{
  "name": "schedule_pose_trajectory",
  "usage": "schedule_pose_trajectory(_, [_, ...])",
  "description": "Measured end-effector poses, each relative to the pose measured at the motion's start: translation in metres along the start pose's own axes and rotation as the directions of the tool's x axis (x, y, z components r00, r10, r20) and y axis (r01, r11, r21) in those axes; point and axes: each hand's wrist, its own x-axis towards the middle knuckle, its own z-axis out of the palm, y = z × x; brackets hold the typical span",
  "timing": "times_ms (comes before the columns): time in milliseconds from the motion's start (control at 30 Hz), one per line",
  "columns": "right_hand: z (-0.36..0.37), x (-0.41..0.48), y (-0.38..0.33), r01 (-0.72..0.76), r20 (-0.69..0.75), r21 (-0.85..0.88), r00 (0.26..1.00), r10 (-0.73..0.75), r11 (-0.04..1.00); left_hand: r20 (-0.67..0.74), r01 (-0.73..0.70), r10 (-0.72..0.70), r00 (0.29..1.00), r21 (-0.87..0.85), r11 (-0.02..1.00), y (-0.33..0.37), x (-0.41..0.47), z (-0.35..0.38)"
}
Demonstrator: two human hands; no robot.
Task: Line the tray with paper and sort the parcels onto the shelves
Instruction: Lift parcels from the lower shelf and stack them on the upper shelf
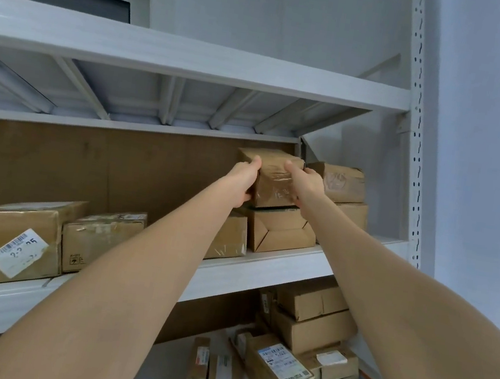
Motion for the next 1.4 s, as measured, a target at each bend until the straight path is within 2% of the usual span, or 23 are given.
schedule_pose_trajectory(233, [0.009, 0.003, 0.009, 0.04, -0.029, -0.132, 0.999, -0.044, 0.99, 0.042, 0.02, -0.018, 0.999, -0.031, 0.999, -0.011, 0.001, 0.001])
schedule_pose_trajectory(400, [0.012, -0.012, 0.011, 0.073, -0.139, -0.207, 0.985, -0.103, 0.976, -0.036, -0.024, 0.026, 0.999, 0.058, 0.998, -0.008, -0.012, -0.006])
schedule_pose_trajectory(500, [0.014, -0.025, 0.009, 0.094, -0.179, -0.252, 0.974, -0.142, 0.963, -0.111, -0.096, 0.114, 0.987, 0.152, 0.984, -0.009, -0.026, -0.013])
schedule_pose_trajectory(667, [0.028, -0.067, 0.005, 0.182, -0.133, -0.266, 0.966, -0.222, 0.947, -0.245, -0.216, 0.303, 0.921, 0.325, 0.921, -0.014, -0.066, -0.025])
schedule_pose_trajectory(800, [0.046, -0.114, 0.016, 0.301, -0.067, -0.194, 0.945, -0.319, 0.934, -0.329, -0.319, 0.42, 0.846, 0.319, 0.893, -0.033, -0.108, -0.03])
schedule_pose_trajectory(900, [0.057, -0.147, 0.034, 0.371, -0.015, -0.152, 0.926, -0.378, 0.916, -0.325, -0.363, 0.49, 0.809, 0.38, 0.851, -0.058, -0.136, -0.037])
schedule_pose_trajectory(1033, [0.069, -0.188, 0.067, 0.361, 0.101, -0.146, 0.931, -0.349, 0.921, -0.331, -0.335, 0.524, 0.785, 0.485, 0.808, -0.099, -0.166, -0.053])
schedule_pose_trajectory(1133, [0.075, -0.209, 0.095, 0.357, 0.184, -0.218, 0.929, -0.321, 0.908, -0.302, -0.285, 0.499, 0.812, 0.541, 0.791, -0.13, -0.181, -0.073])
schedule_pose_trajectory(1300, [0.082, -0.233, 0.143, 0.319, 0.288, -0.307, 0.929, -0.232, 0.897, -0.245, -0.123, 0.342, 0.907, 0.622, 0.773, -0.18, -0.195, -0.121])
schedule_pose_trajectory(1400, [0.094, -0.237, 0.183, 0.192, 0.397, -0.409, 0.918, -0.015, 0.892, -0.326, 0.069, 0.169, 0.93, 0.609, 0.79, -0.215, -0.199, -0.151])
